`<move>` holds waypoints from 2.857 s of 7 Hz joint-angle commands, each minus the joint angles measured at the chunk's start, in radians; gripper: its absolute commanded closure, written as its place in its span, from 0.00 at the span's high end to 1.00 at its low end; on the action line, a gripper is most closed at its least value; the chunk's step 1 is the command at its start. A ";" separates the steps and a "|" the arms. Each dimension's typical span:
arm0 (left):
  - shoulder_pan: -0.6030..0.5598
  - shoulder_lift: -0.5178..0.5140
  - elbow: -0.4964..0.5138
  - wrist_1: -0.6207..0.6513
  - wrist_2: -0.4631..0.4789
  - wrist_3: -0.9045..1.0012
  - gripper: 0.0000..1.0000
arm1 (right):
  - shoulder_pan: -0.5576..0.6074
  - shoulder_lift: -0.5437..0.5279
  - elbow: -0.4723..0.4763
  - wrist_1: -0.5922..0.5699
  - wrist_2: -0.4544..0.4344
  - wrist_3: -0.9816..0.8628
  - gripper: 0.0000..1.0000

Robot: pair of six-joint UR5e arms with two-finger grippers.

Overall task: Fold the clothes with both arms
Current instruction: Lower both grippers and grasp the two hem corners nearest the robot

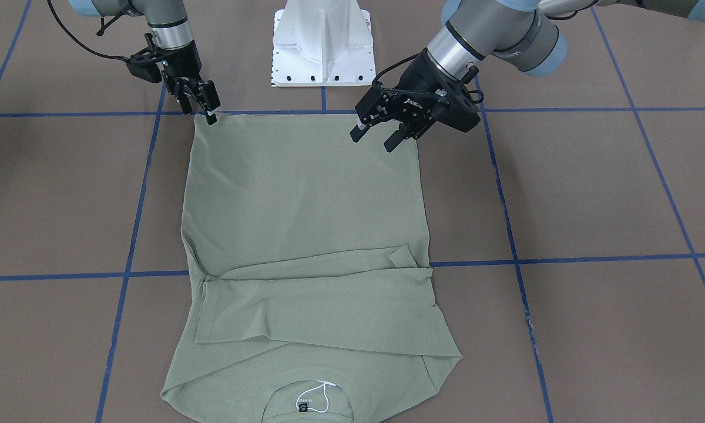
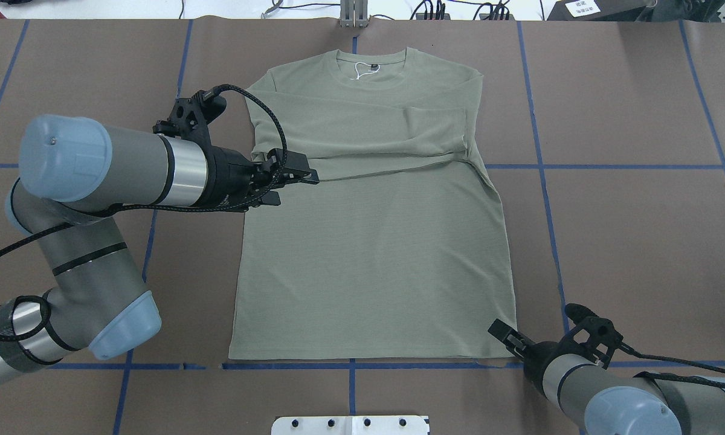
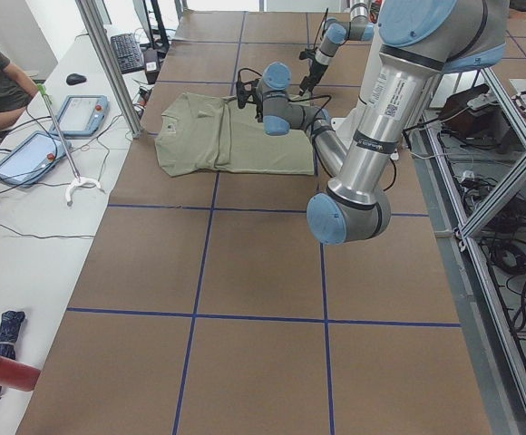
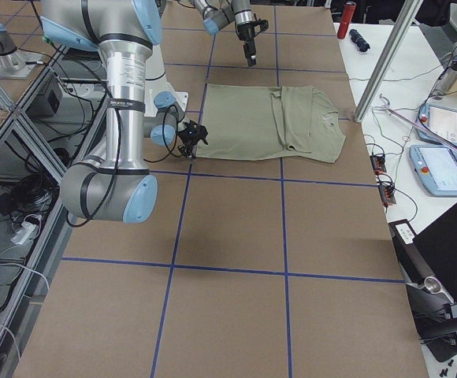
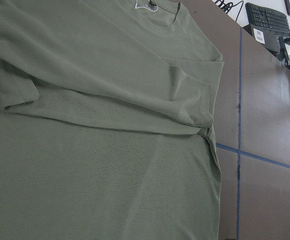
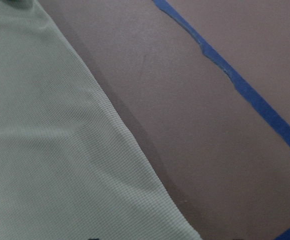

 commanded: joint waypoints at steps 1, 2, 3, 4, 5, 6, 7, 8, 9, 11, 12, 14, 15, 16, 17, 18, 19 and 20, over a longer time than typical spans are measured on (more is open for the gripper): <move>0.000 0.000 0.000 0.000 0.000 0.000 0.87 | -0.003 -0.008 -0.002 0.000 0.012 0.002 0.71; 0.000 0.001 0.002 0.000 0.000 0.001 0.87 | -0.003 -0.006 0.005 0.000 0.025 0.003 0.47; 0.000 0.001 0.000 0.000 0.000 0.003 0.87 | -0.002 -0.008 0.004 0.000 0.025 0.003 0.28; 0.000 0.001 0.000 0.000 0.000 0.003 0.87 | -0.003 -0.008 0.004 0.000 0.027 0.003 0.06; 0.000 -0.002 0.000 0.000 0.000 0.000 0.87 | -0.006 -0.015 -0.004 0.000 0.027 0.003 0.00; 0.000 -0.006 -0.004 0.001 0.000 -0.012 0.87 | -0.008 -0.025 0.004 0.000 0.027 0.003 0.00; 0.000 -0.002 -0.010 0.007 0.003 -0.062 0.87 | -0.005 -0.040 0.046 0.000 0.032 0.002 0.00; 0.015 0.026 -0.039 0.015 0.017 -0.166 0.87 | -0.003 -0.061 0.082 0.000 0.041 0.002 0.00; 0.114 0.055 -0.062 0.027 0.134 -0.239 0.87 | -0.003 -0.083 0.119 0.000 0.050 0.002 0.00; 0.245 0.154 -0.166 0.206 0.239 -0.239 0.85 | -0.002 -0.091 0.136 0.002 0.064 0.002 0.00; 0.317 0.191 -0.197 0.312 0.259 -0.252 0.82 | -0.002 -0.091 0.134 0.002 0.064 0.000 0.00; 0.438 0.199 -0.193 0.391 0.374 -0.343 0.76 | -0.002 -0.091 0.133 0.002 0.064 0.000 0.00; 0.462 0.199 -0.188 0.467 0.400 -0.342 0.76 | 0.000 -0.092 0.131 0.002 0.064 0.000 0.00; 0.462 0.201 -0.188 0.475 0.409 -0.342 0.75 | 0.000 -0.092 0.128 0.002 0.064 0.000 0.00; 0.466 0.214 -0.179 0.480 0.413 -0.342 0.74 | 0.000 -0.092 0.128 0.002 0.064 0.000 0.00; 0.466 0.233 -0.176 0.480 0.426 -0.336 0.74 | 0.003 -0.092 0.130 0.002 0.064 0.000 0.00; 0.468 0.234 -0.162 0.480 0.426 -0.336 0.73 | 0.005 -0.092 0.130 0.002 0.064 0.000 0.00; 0.469 0.238 -0.152 0.480 0.425 -0.335 0.71 | 0.008 -0.091 0.131 0.002 0.064 -0.001 0.00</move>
